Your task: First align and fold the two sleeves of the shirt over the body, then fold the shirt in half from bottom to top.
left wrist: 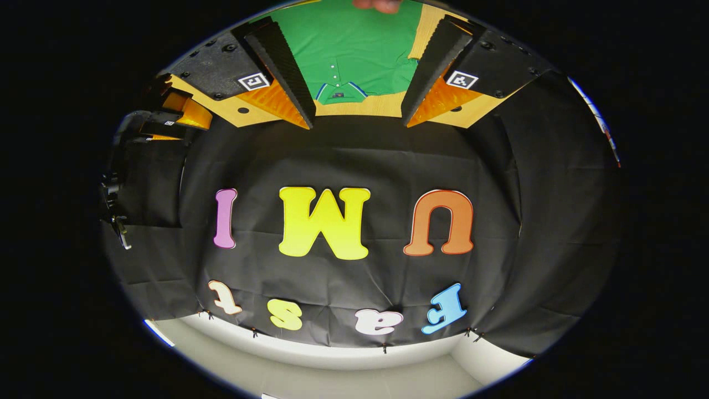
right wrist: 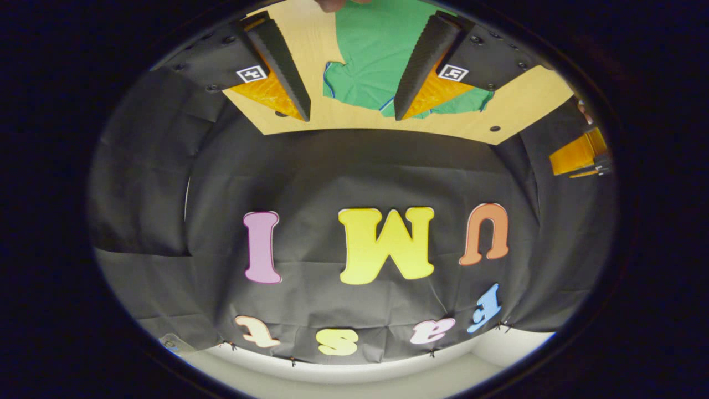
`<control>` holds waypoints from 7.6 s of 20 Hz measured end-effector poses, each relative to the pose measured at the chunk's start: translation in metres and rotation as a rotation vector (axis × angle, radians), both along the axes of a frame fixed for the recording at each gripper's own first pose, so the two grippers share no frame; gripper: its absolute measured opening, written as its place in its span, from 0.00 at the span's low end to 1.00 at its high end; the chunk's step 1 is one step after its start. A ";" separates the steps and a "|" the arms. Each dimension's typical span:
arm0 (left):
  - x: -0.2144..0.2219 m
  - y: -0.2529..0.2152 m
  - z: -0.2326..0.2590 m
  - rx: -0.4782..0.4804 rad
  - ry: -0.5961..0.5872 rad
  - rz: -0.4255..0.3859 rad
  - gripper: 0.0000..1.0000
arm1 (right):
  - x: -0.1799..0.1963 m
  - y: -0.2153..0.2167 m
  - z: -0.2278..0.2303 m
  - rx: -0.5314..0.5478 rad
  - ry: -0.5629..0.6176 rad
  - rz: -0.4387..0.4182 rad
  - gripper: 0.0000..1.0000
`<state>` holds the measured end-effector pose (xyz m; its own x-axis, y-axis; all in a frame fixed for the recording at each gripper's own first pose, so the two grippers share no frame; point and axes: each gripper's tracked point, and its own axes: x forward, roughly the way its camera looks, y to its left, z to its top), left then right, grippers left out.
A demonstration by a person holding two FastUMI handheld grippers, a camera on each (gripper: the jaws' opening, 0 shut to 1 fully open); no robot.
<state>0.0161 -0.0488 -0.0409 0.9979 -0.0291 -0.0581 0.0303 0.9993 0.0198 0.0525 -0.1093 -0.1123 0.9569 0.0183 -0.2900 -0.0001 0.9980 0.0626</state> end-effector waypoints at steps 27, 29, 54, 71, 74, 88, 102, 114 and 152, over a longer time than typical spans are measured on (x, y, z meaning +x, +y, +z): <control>0.032 0.038 -0.059 0.076 0.193 0.165 1.00 | 0.176 -0.031 -0.274 0.128 0.548 0.080 0.94; 0.032 0.045 -0.066 0.072 0.215 0.187 1.00 | 0.178 -0.029 -0.285 0.121 0.567 0.087 0.98; 0.011 0.077 -0.081 0.053 0.282 0.235 1.00 | 0.201 -0.003 -0.217 0.260 0.474 0.033 0.03; -0.028 0.147 -0.089 -0.048 0.304 0.337 1.00 | 0.196 0.152 -0.217 0.134 0.489 0.239 0.33; -0.017 0.144 -0.092 -0.060 0.307 0.298 1.00 | 0.190 0.143 -0.185 0.076 0.411 0.249 0.77; 0.088 0.146 -0.198 -0.153 0.541 0.037 1.00 | 0.033 0.109 -0.056 -0.049 0.254 0.373 0.89; 0.180 0.165 -0.317 -0.280 0.852 0.057 0.96 | -0.045 0.072 -0.052 -0.047 0.307 0.225 0.89; 0.194 0.177 -0.340 -0.151 0.864 0.206 0.61 | -0.042 0.035 -0.060 -0.046 0.309 0.120 0.89; 0.195 0.013 -0.240 -0.114 0.673 -0.028 1.00 | -0.066 -0.047 -0.043 -0.009 0.214 -0.060 0.93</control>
